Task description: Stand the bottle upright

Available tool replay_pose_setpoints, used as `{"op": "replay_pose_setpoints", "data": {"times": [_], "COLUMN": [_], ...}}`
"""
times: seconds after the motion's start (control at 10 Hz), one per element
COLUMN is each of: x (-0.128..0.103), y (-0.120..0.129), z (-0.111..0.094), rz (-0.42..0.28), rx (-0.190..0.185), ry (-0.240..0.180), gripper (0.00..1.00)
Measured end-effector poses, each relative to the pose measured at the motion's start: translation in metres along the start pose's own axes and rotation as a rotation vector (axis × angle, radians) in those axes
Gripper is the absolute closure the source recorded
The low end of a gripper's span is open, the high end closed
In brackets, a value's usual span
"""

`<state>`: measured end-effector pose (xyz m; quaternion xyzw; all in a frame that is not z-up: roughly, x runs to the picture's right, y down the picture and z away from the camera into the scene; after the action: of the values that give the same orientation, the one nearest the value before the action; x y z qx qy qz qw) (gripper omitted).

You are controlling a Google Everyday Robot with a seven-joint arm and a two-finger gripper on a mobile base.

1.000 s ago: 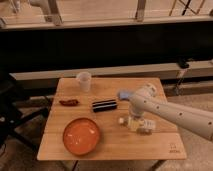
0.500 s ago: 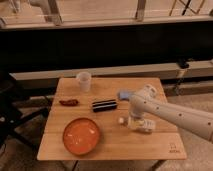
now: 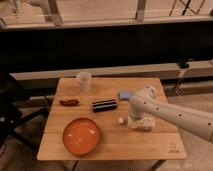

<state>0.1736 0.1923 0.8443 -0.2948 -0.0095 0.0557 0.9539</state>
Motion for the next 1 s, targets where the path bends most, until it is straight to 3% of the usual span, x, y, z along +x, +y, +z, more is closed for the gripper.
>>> {"op": "replay_pose_setpoints", "data": {"times": [0.5, 0.8, 1.0], "x": [-0.005, -0.011, -0.013], "y": [0.002, 0.0, 0.0], "z": [-0.018, -0.034, -0.039], "rz": [-0.029, -0.054, -0.072], "rx": [0.004, -0.002, -0.033], "ry": [-0.073, -0.171, -0.238], "gripper": [1.0, 1.0, 1.0]}}
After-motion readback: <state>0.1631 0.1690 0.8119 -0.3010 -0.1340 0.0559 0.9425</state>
